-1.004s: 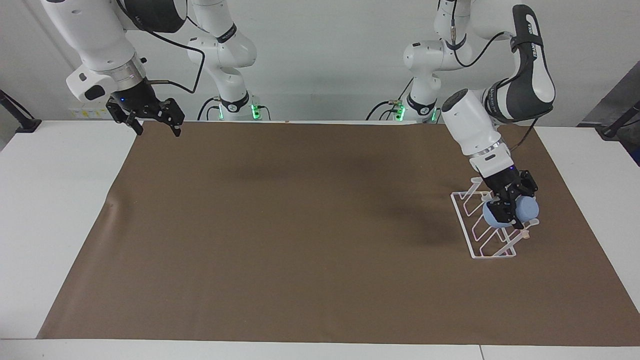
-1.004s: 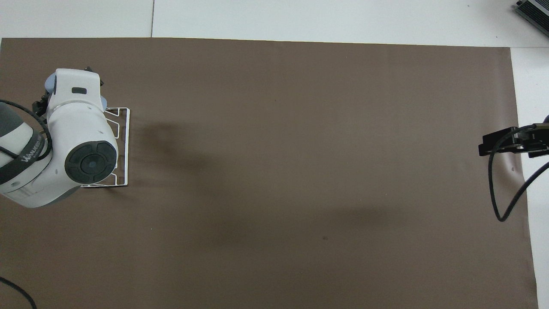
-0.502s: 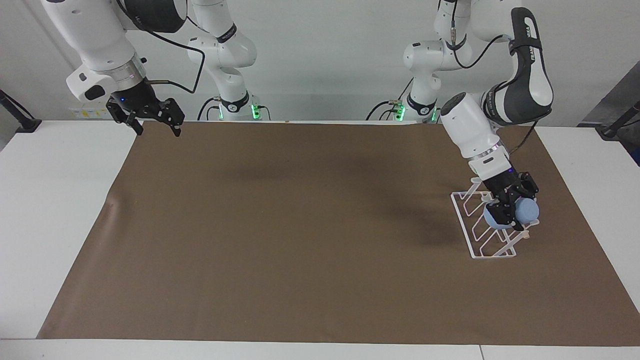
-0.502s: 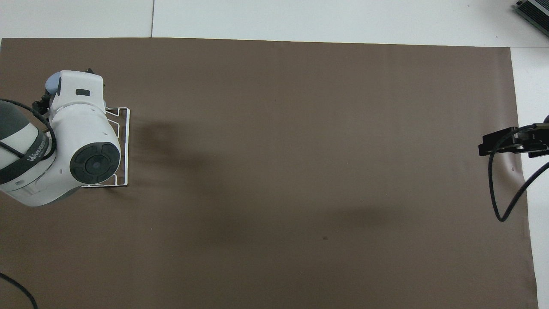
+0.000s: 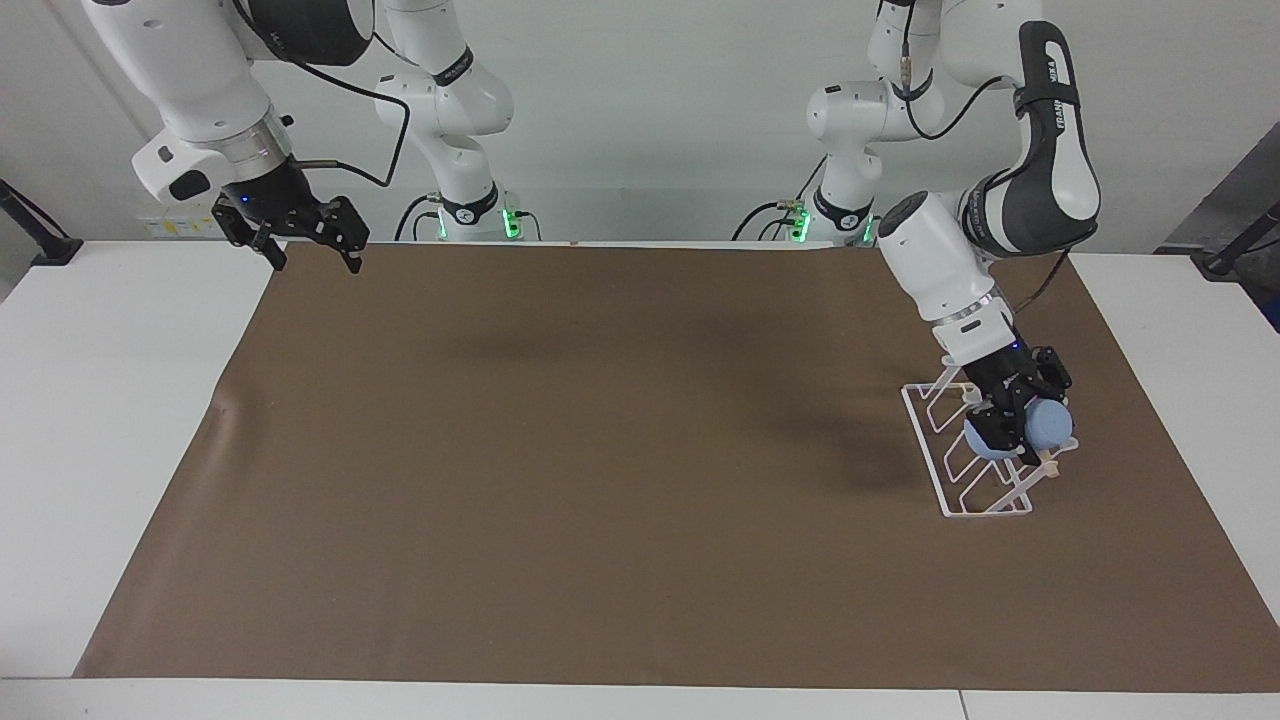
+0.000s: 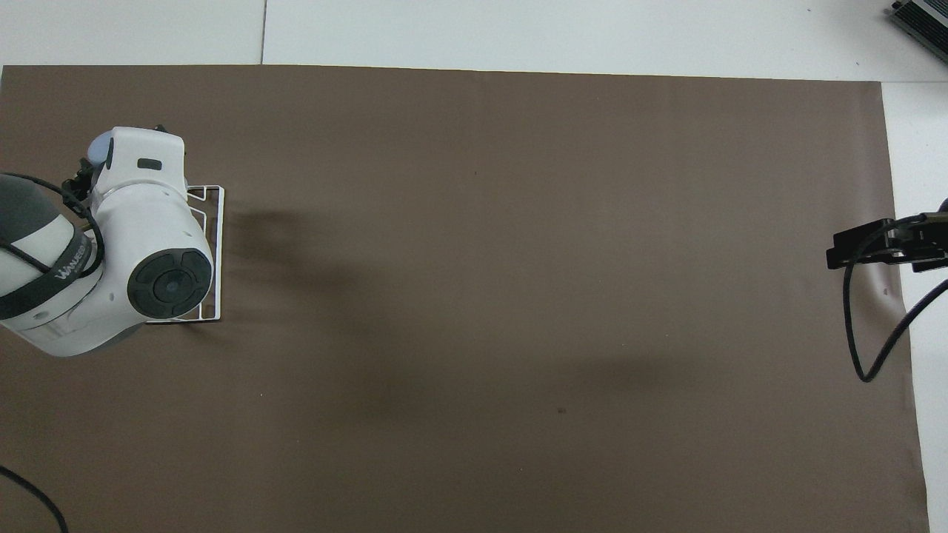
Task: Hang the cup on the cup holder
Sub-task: 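Lower the cup onto a rack hook with the left gripper, then open the left gripper and pull it back from the rack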
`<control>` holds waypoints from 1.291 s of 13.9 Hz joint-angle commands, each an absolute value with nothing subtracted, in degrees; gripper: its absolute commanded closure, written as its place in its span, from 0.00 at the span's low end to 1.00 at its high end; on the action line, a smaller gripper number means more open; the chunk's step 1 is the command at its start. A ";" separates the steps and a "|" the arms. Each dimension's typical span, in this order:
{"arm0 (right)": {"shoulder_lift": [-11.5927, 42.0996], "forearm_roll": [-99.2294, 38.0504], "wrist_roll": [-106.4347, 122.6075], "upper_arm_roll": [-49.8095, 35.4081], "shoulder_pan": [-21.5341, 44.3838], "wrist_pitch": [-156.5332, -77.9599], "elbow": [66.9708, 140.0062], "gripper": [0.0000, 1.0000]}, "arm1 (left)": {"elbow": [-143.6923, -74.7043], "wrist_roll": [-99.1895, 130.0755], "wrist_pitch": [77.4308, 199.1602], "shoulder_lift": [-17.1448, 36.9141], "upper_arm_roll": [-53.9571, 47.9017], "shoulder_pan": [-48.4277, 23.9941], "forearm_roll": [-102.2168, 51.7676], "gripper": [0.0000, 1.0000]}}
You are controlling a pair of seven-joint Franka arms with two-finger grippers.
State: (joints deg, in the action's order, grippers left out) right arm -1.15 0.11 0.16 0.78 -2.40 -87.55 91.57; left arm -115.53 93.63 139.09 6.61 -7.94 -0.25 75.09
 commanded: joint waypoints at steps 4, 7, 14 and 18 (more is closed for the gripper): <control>-2.11 0.79 -0.88 0.53 -2.64 -87.10 92.46 0.00 | -113.04 93.96 138.25 7.12 -8.26 -0.61 76.47 0.00; -2.11 0.79 -0.88 0.53 -2.64 -87.10 92.37 0.00 | -111.63 92.81 138.51 7.82 -8.52 -0.53 74.72 0.00; -2.11 0.79 -0.88 0.53 -2.64 -87.10 92.37 0.00 | -103.01 78.44 136.77 8.62 -9.22 -1.05 43.38 0.00; -2.11 0.79 -0.88 0.53 -2.64 -87.10 92.37 0.00 | -99.85 59.74 129.32 5.11 -9.58 0.78 22.12 0.00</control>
State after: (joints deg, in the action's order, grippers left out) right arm -1.15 0.11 0.16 0.78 -2.40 -87.55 91.57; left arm -101.57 68.24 133.92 7.26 -9.33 -0.31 30.22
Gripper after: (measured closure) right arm 0.000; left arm 0.000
